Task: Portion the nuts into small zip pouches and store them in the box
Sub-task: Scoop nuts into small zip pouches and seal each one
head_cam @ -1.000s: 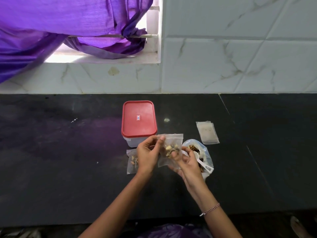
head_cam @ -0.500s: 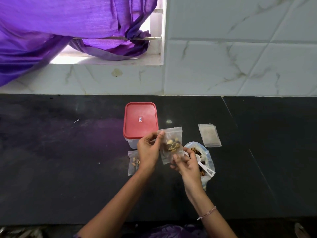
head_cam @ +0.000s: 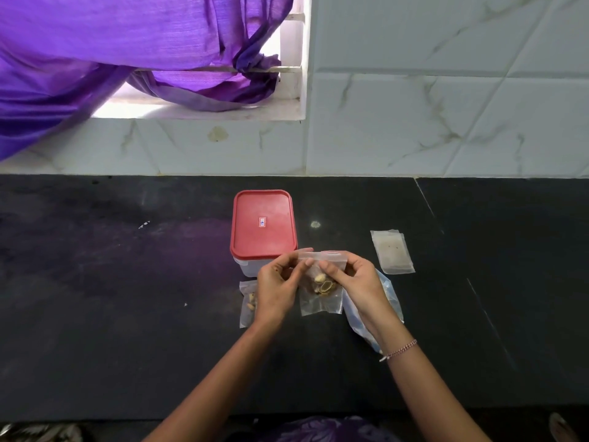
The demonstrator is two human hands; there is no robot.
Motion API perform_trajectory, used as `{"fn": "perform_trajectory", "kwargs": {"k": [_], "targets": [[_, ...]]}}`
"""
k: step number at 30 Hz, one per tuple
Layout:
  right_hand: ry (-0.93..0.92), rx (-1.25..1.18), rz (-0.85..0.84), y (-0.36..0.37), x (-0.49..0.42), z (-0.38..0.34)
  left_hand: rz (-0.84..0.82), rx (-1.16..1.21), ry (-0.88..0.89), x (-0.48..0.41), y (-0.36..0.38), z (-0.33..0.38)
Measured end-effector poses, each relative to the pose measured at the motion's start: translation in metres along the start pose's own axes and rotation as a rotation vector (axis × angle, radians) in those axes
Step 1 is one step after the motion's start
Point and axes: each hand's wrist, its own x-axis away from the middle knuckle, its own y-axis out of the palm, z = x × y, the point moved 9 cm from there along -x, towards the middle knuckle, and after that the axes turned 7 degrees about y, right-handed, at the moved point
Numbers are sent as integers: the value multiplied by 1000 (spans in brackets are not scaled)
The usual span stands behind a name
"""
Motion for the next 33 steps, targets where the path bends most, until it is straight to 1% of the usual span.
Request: {"fn": "perform_trajectory", "kwargs": {"k": [2, 5, 9, 15, 18, 24, 28, 30, 33], "targets": [[11, -48, 35, -2, -2, 3, -17, 60, -10, 1, 1, -1], [28, -118, 98, -4, -4, 14, 9, 60, -28, 3, -4, -4], [59, -179, 103, 2, -3, 23, 79, 20, -24, 4, -10, -3], [106, -272, 52, 16, 0, 24, 103, 8, 18, 7, -10, 1], [72, -251, 88, 16, 1, 20, 120, 14, 38, 9, -12, 2], [43, -283, 161, 17, 2, 19, 139, 6, 62, 9, -13, 5], [24, -209, 209, 15, 2, 20, 123, -15, 39, 11, -11, 0], [16, -173, 220, 13, 2, 20, 109, 11, 29, 13, -8, 0], [22, -144, 204, 13, 1, 18, 98, 53, 33, 14, -5, 4]]}}
